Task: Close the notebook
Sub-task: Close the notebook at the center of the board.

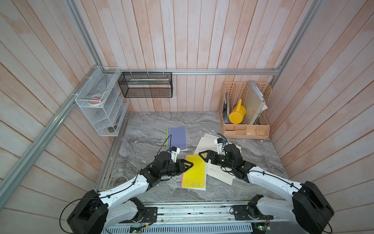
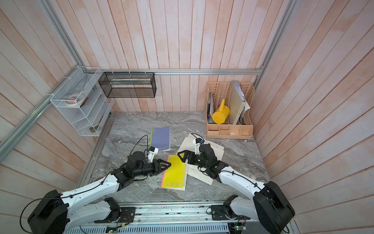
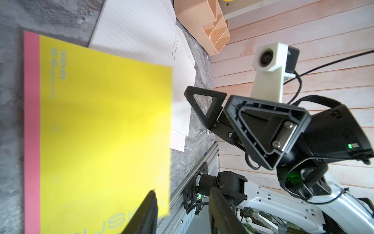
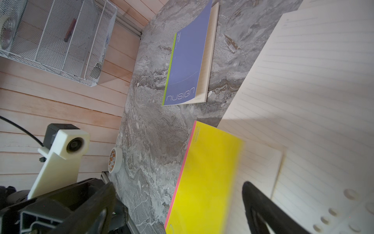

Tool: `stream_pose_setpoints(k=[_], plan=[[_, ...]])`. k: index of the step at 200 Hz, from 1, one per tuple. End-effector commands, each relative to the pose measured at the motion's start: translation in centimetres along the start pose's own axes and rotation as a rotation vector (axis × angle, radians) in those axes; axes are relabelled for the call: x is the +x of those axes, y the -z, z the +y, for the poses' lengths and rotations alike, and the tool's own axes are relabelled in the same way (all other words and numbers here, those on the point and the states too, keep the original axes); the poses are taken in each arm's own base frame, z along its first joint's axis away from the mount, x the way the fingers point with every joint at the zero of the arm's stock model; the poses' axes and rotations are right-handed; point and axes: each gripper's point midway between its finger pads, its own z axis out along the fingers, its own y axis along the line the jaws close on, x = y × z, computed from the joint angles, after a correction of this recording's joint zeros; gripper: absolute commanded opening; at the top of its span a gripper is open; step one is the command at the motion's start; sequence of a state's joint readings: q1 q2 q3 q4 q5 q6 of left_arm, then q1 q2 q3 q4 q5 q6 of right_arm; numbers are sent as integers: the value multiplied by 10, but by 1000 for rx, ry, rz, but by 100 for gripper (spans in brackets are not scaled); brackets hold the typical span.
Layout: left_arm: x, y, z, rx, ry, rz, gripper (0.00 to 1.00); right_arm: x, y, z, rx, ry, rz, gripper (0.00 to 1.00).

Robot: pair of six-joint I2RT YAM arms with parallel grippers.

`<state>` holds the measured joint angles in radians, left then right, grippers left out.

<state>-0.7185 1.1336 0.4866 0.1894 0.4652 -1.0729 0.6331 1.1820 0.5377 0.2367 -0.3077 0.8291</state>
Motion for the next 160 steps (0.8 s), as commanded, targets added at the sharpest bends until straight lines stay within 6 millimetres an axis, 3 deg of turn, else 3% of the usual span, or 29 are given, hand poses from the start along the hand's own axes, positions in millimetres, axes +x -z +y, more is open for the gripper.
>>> stream_pose_setpoints(k=[1, 26, 50, 99, 127, 160], plan=[[-5, -6, -16, 56, -41, -10, 45, -15, 7, 13, -22, 28, -49, 98], [-4, -10, 3, 6, -30, -22, 45, -18, 11, 19, -50, 31, -68, 98], [-10, -8, 36, -162, -2, -47, 45, -14, 7, 21, -73, 10, -51, 98], [-34, 23, 79, -285, 66, -78, 45, 9, -11, 14, -92, -31, 22, 98], [-43, 33, 89, -261, 95, -81, 45, 26, -19, 8, -66, -44, 73, 98], [-43, 32, 94, -254, 99, -59, 45, 52, -19, 4, -29, -66, 143, 98]])
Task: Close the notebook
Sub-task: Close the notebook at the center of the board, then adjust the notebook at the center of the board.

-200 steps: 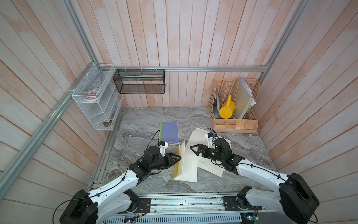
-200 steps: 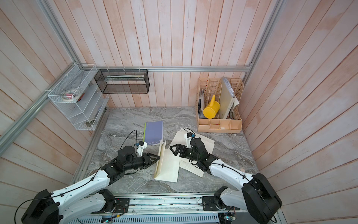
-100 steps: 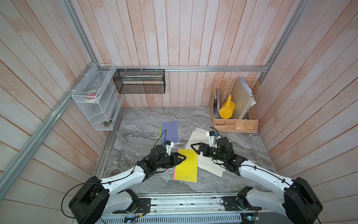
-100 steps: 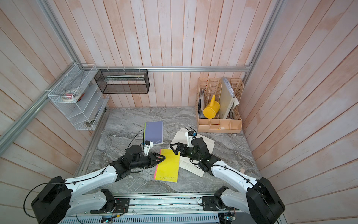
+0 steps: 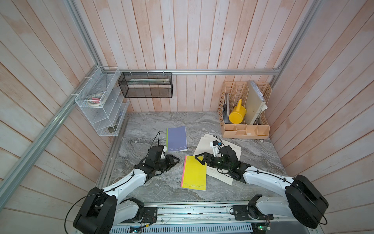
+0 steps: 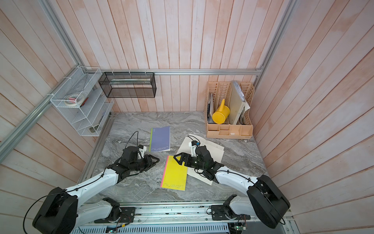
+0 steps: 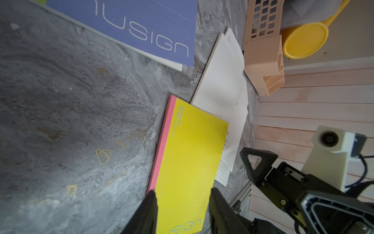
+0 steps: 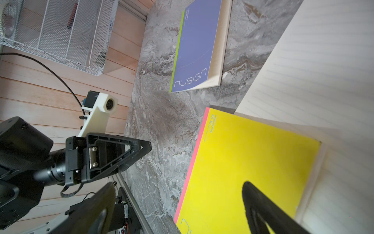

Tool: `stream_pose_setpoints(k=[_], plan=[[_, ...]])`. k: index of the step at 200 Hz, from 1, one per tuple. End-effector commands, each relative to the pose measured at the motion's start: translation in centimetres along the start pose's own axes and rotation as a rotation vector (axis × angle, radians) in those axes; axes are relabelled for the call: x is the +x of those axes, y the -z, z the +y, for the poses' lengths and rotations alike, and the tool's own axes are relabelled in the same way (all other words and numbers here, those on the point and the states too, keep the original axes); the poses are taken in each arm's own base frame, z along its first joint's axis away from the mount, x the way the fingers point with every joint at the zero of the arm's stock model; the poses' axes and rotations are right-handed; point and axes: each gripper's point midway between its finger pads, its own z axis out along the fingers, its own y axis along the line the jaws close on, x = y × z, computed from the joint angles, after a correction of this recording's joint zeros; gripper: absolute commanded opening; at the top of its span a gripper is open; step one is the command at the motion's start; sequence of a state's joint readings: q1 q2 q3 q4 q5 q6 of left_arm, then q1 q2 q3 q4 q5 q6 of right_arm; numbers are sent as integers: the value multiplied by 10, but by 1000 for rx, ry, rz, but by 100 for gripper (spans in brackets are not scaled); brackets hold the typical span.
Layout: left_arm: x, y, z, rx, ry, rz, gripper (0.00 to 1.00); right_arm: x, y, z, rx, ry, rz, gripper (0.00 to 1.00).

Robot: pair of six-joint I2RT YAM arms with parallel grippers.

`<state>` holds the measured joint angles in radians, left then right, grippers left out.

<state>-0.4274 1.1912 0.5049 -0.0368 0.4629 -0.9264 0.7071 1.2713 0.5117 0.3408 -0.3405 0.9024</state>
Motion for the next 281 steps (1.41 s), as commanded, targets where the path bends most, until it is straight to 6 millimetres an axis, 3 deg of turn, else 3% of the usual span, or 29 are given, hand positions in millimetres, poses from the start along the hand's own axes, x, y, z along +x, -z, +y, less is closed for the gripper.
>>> stream_pose_setpoints(k=[1, 33, 115, 200, 281], plan=[[10, -2, 4, 13, -26, 57, 45, 20, -1, -3, 18, -23, 55, 98], [15, -9, 8, 37, -3, 81, 45, 40, 4, -4, 23, -30, 77, 98], [25, -24, 12, 80, 29, 143, 45, 63, 7, -29, 83, -53, 124, 98], [26, -31, 15, 87, 39, 167, 45, 90, 10, -41, 127, -82, 207, 98], [30, -38, 20, 61, 45, 208, 45, 103, 12, -65, 231, -78, 254, 98]])
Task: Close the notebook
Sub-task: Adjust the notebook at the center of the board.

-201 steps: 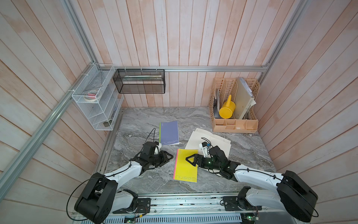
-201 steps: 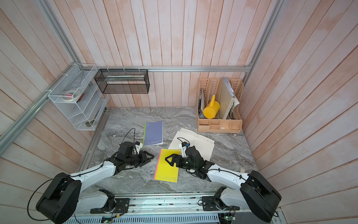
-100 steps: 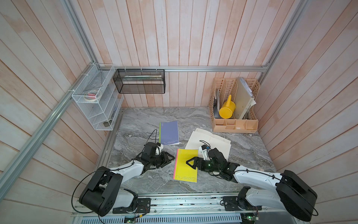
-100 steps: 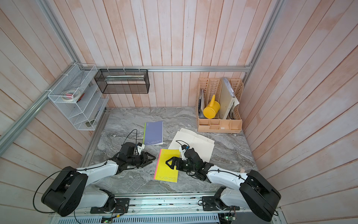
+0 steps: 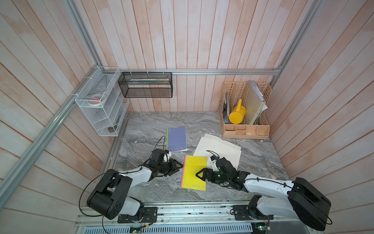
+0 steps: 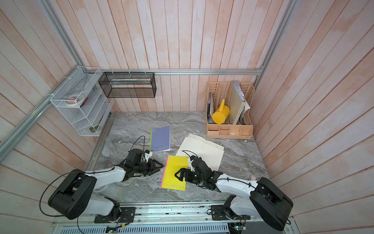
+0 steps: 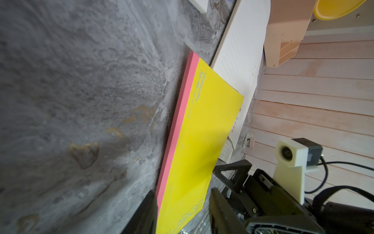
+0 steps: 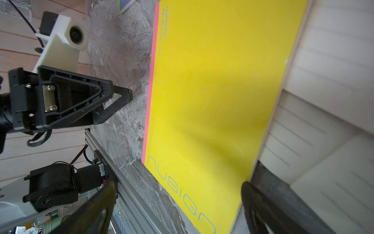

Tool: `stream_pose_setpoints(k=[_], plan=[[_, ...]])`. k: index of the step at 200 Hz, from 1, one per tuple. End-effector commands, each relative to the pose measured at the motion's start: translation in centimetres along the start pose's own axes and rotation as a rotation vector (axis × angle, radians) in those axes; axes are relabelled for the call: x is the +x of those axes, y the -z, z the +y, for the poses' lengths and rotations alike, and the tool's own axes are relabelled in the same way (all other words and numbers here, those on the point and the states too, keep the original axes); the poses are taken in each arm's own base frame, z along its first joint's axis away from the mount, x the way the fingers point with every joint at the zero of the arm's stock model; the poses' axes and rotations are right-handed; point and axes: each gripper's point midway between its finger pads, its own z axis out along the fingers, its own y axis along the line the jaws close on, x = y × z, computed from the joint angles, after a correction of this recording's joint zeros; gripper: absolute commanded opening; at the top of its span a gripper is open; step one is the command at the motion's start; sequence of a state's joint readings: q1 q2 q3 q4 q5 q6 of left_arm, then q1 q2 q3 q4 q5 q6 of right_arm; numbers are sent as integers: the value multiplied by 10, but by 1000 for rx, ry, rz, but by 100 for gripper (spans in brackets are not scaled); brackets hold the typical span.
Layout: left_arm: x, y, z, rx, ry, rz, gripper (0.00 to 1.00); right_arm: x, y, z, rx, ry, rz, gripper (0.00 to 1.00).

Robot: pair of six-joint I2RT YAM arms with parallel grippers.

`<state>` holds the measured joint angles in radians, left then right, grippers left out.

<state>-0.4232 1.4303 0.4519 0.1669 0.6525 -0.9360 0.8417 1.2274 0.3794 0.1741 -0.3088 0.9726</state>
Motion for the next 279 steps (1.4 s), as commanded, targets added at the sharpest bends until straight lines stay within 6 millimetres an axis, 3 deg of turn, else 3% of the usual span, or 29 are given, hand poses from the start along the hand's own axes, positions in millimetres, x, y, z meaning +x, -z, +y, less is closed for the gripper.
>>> stream_pose_setpoints(k=[1, 77, 117, 146, 206, 279], plan=[[-3, -2, -3, 6, -14, 16, 45, 10, -4, -17, 64, -6, 32, 98], [2, -10, 14, -61, 0, 70, 45, 2, 1, -6, 66, 13, 21, 98], [2, -11, 18, -76, -8, 73, 45, -21, 26, 29, 13, 66, -82, 98], [3, -12, 21, -80, -5, 75, 45, -25, 29, 48, -69, 69, -93, 98], [4, -11, 21, -80, -3, 69, 45, -3, 2, 20, -27, 31, 4, 98], [7, -13, 25, -75, 9, 78, 46, 16, -9, -13, 80, 14, 77, 98]])
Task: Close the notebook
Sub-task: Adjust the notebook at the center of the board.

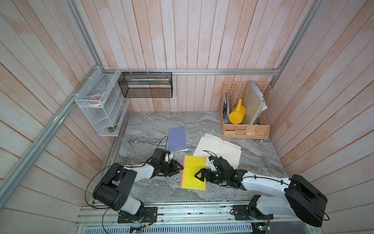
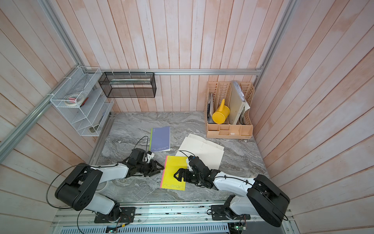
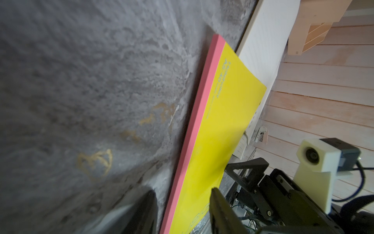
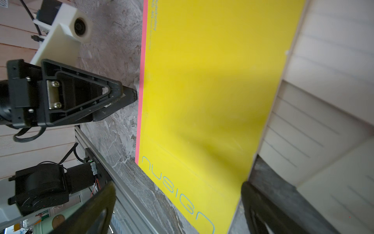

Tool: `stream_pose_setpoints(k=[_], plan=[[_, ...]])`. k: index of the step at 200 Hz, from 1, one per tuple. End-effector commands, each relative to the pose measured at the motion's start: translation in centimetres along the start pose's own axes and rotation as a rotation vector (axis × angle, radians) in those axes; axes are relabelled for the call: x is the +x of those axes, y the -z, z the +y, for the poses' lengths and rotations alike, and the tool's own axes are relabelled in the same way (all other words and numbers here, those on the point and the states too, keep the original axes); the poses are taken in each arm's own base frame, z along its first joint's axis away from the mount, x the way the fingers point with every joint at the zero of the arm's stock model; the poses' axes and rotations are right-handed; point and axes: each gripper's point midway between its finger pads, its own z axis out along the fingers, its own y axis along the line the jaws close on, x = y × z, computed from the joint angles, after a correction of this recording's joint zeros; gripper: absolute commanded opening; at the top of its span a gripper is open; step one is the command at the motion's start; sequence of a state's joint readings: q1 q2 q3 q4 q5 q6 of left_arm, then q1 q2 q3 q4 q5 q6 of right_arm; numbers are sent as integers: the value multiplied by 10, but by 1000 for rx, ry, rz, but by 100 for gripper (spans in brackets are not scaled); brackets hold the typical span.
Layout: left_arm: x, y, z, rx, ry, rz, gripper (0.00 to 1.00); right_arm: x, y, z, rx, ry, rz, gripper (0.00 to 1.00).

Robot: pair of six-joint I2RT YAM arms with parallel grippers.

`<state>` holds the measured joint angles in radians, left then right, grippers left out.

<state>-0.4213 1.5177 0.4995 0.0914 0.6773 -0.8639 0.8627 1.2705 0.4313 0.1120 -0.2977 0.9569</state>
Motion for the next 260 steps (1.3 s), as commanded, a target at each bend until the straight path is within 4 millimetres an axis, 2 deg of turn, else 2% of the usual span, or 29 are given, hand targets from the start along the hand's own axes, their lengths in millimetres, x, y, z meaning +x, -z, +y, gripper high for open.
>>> stream_pose_setpoints(k=[1, 49, 73, 93, 112, 129, 143, 163, 227, 260], plan=[[1, -3, 9, -18, 10, 4, 46, 13, -4, -13, 36, 0, 44, 98], [6, -7, 14, -25, 33, 42, 47, 17, -10, -14, 27, -6, 73, 98], [3, -4, 18, -74, 8, 25, 47, 7, -1, -8, 60, 21, 42, 98], [2, -3, 19, -87, 0, 24, 47, -8, 12, 4, 91, 58, -12, 98], [3, -4, 21, -88, 4, 29, 47, -20, 21, 24, 40, 81, -58, 98], [3, -5, 22, -86, 5, 31, 47, -21, 22, 39, -27, 87, -64, 98], [3, -5, 21, -85, 6, 30, 47, -18, 18, 41, -56, 80, -49, 98], [3, -4, 21, -84, 4, 29, 47, -11, 9, 33, -52, 62, -18, 98], [7, -1, 22, -88, 9, 29, 48, 12, -15, -15, 68, 28, 63, 98], [12, 0, 29, -109, 14, 42, 49, 17, -19, -20, 80, 23, 86, 98]])
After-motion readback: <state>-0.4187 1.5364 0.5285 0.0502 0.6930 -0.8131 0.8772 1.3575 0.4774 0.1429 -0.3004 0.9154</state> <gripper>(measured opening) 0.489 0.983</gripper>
